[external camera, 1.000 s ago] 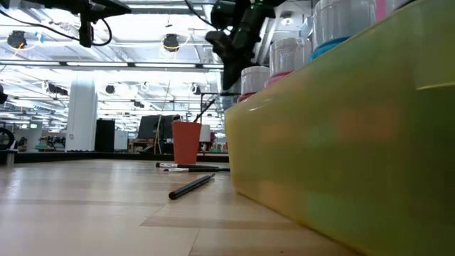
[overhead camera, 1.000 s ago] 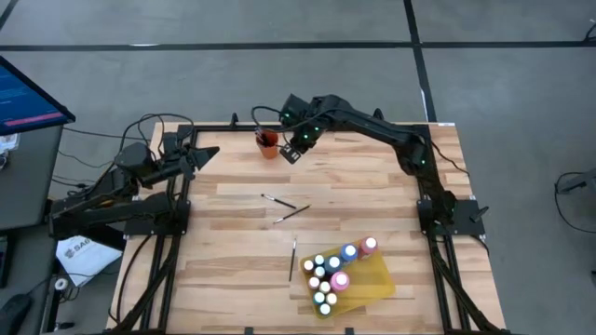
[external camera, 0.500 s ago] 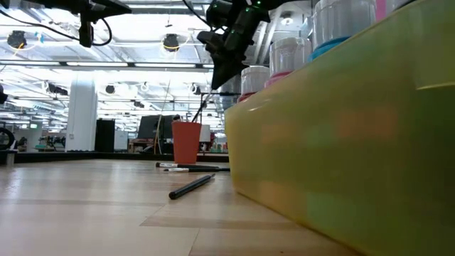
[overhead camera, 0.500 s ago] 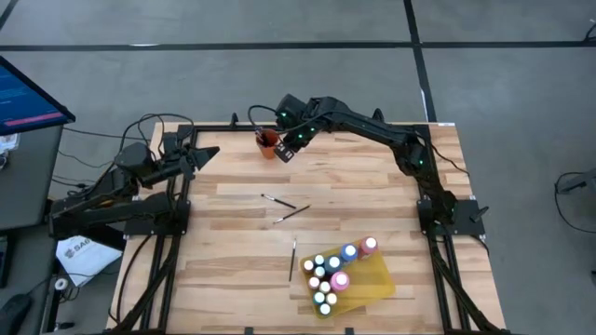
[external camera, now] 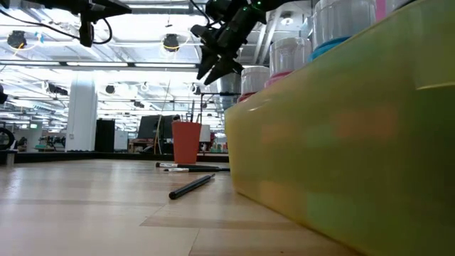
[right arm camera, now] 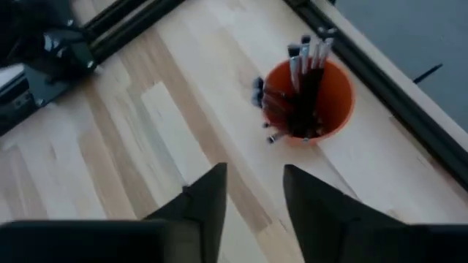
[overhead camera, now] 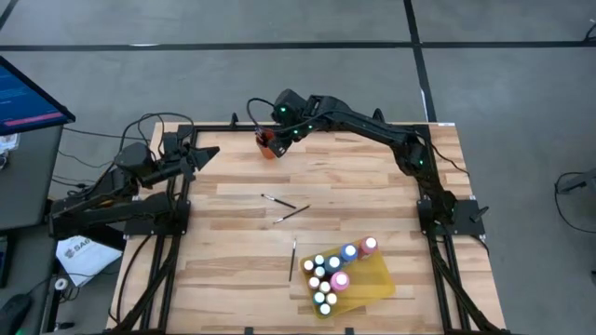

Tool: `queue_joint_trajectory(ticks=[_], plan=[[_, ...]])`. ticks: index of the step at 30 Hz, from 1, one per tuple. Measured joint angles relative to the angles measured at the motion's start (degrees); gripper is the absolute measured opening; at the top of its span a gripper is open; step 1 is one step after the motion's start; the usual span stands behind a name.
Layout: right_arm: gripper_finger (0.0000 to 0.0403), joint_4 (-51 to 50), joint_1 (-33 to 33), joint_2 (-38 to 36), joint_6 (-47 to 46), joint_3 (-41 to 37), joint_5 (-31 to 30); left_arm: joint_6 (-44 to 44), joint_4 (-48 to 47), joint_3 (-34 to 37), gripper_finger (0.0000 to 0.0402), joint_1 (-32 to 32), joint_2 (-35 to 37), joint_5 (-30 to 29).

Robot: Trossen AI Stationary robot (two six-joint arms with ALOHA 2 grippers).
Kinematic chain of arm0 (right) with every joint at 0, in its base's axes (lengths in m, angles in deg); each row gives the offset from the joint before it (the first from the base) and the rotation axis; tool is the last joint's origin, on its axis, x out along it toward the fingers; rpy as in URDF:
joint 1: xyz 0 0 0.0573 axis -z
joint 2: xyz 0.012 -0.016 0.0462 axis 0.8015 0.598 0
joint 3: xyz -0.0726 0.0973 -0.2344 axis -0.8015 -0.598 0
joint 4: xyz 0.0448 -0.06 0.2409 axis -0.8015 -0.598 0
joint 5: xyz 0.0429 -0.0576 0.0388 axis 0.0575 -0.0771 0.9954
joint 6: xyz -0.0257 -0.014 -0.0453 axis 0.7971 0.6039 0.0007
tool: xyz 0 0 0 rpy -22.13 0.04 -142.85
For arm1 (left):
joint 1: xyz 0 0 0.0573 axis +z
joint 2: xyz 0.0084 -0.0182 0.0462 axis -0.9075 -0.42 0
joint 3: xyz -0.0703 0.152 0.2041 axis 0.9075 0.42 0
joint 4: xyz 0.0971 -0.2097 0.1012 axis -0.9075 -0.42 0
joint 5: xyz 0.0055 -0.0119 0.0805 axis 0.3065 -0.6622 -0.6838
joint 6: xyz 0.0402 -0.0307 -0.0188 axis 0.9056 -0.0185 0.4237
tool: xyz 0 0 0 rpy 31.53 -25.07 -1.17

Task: Pick & Place Paint Supplies
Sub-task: Put the black paint brush into the orange cup

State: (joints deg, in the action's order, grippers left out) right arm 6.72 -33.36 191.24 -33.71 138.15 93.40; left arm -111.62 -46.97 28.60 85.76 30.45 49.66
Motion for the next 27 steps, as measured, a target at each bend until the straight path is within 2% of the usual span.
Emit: queue_joint_trajectory(ticks=[5,11,16,18,20,22,27], plan=[[0.0164,-4.02,-2.54,-3.01,0.46,0.29,1.68,0.31,0.0,0.0,0.0003,0.0,0.0,0.15],[0.0163,-7.13,-8.94,-3.14,2.65,0.17,-1.92,0.31,0.0,0.0,0.0003,0.07,0.02,0.11],[0.0147,-3.83,-12.16,-1.18,3.39,0.14,-3.66,0.33,-0.09,-1.34,0.0003,0.07,0.77,0.1],[0.0143,1.05,-13.12,0.95,4.04,0.47,-3.9,0.33,-0.09,-2.51,0.0003,0.07,1.26,0.06],[0.014,0.56,-13.51,2.26,4.1,-0.01,-3.91,0.55,-0.13,-3.43,0.0003,0.07,1.57,0.06],[0.014,6.13,-14.23,4.63,4.47,0.34,-3.88,1.01,-0.14,-4.13,0.0003,0.07,2.0,0.25],[0.0149,7.35,-14.59,9.1,5.27,0.1,-3.87,0.93,-0.63,-4.77,0.0003,0.04,2.96,0.45]])
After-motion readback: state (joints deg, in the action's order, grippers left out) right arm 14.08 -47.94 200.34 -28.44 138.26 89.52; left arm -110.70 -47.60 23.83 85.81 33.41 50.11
